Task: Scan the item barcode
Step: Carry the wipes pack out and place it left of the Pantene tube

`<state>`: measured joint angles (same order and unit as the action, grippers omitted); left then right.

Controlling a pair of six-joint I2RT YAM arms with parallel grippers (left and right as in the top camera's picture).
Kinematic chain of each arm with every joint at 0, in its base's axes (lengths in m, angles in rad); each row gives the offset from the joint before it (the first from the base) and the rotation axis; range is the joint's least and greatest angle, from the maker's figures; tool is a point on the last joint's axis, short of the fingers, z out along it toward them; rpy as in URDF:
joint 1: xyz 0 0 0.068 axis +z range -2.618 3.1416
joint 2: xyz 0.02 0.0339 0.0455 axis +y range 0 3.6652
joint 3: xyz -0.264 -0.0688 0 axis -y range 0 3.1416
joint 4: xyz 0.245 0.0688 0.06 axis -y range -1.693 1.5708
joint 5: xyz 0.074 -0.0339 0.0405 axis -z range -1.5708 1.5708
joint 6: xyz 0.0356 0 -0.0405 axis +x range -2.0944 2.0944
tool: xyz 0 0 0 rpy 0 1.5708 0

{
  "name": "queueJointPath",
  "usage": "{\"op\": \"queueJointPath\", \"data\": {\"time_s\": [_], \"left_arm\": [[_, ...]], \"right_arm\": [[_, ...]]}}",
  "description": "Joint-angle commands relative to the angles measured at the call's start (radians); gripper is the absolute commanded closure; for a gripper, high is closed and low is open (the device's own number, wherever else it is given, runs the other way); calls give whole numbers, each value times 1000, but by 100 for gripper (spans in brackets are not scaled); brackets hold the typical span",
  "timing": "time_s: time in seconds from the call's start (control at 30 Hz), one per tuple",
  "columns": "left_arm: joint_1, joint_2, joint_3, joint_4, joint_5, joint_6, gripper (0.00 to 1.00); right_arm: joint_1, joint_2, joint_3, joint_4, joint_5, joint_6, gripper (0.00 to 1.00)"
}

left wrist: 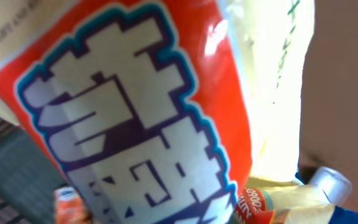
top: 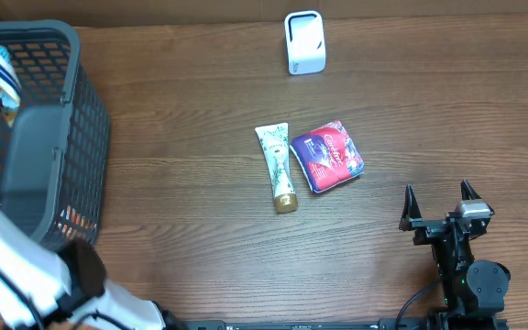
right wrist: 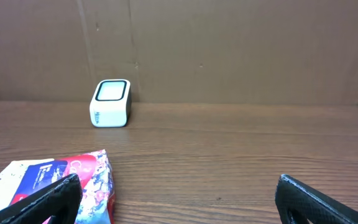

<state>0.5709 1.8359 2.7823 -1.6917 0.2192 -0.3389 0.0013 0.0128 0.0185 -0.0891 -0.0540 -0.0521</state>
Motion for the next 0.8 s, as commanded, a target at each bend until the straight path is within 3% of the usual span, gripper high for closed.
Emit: {"op": "queueJointPath", "data": {"time_s": [0.0, 0.2, 0.33, 0.6, 0.77], "left_arm": [[-77, -75, 16, 2, 179, 49, 96], [-324, -97, -13, 2, 245, 92, 96], [-539, -90, -127, 2, 159, 80, 96], [-872, -90, -570, 17, -203, -119, 96], [-991, -90, -873, 163, -246, -175, 96]], "right_arm": [[-3, -9, -10, 7, 8, -5, 0], [-3, -9, -10, 7, 8, -5, 0], [-3, -9, -10, 7, 8, -4, 0], [-3, -9, -10, 7, 8, -5, 0], [-3, -9, -10, 7, 8, -4, 0]]}}
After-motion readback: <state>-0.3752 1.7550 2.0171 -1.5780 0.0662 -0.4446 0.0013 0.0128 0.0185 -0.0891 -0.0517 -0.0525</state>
